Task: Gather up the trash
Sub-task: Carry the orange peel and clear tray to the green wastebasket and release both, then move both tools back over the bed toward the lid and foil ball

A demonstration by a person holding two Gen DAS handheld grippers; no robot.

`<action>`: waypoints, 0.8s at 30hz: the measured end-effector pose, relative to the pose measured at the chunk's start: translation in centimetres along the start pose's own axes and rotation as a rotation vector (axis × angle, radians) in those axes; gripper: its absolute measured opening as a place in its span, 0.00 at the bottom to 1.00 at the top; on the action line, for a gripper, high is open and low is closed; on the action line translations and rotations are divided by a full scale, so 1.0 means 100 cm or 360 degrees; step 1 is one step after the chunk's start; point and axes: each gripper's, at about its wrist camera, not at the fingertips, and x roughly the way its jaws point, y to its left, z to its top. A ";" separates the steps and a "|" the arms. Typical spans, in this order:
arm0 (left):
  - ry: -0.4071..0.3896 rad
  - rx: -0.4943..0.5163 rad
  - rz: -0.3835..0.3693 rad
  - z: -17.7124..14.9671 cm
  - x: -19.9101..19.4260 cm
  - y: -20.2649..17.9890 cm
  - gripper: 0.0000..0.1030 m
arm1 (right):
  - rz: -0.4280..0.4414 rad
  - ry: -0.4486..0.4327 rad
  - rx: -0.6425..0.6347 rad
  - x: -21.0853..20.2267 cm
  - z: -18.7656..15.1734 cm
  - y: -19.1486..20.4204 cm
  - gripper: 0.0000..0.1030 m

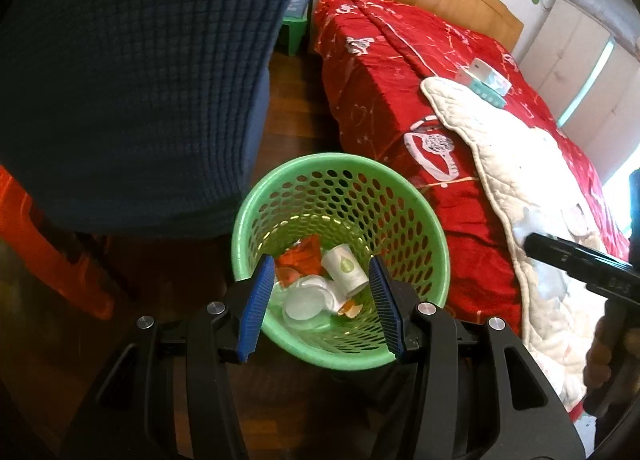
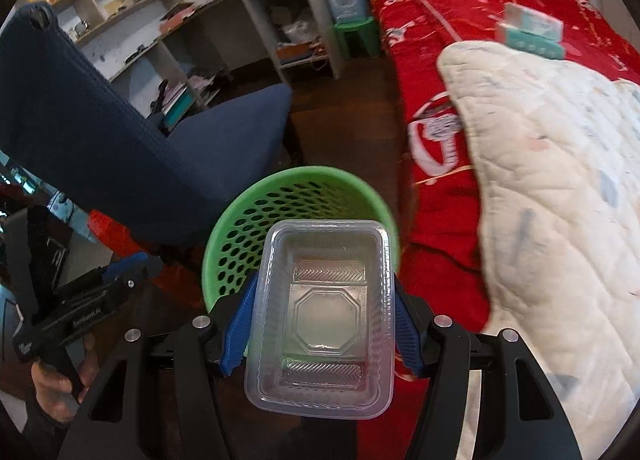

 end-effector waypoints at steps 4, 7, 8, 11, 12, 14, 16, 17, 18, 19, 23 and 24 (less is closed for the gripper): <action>-0.0006 -0.0021 0.0003 -0.001 -0.001 0.006 0.48 | 0.0007 0.0040 -0.0023 0.021 0.005 0.011 0.57; -0.0002 -0.0042 0.0008 -0.002 0.000 0.010 0.48 | 0.0027 0.0058 -0.0015 0.034 0.010 0.018 0.61; 0.0001 -0.0050 0.0006 -0.002 0.000 0.011 0.48 | 0.0045 0.0061 -0.0009 0.037 0.011 0.020 0.66; 0.0006 -0.0052 0.0003 -0.004 0.001 0.012 0.48 | 0.0062 0.0045 -0.0005 0.042 0.016 0.024 0.68; 0.0006 -0.0051 0.0002 -0.004 0.001 0.011 0.48 | 0.0066 0.0040 0.0000 0.043 0.016 0.025 0.68; 0.0007 -0.0048 -0.0002 -0.004 0.002 0.010 0.48 | 0.0075 0.0033 0.0008 0.040 0.016 0.024 0.68; 0.0006 -0.0046 -0.0006 -0.003 0.002 0.009 0.48 | 0.0062 0.0022 0.0001 0.037 0.015 0.024 0.68; 0.0005 -0.0045 -0.0009 -0.003 0.003 0.008 0.48 | 0.0055 0.0017 0.0001 0.034 0.014 0.022 0.69; 0.0004 -0.0042 -0.0013 -0.003 0.003 0.006 0.48 | 0.0046 0.0011 0.0008 0.030 0.012 0.019 0.70; 0.0004 -0.0038 -0.0017 -0.002 0.003 0.005 0.48 | 0.0036 0.0006 0.0016 0.027 0.011 0.015 0.71; 0.0006 -0.0006 -0.0036 -0.002 0.004 -0.006 0.48 | -0.0012 -0.0018 0.0061 0.010 0.002 -0.005 0.75; 0.0010 0.0005 -0.0046 -0.002 0.005 -0.011 0.48 | -0.0030 -0.0026 0.0073 0.005 0.000 -0.011 0.76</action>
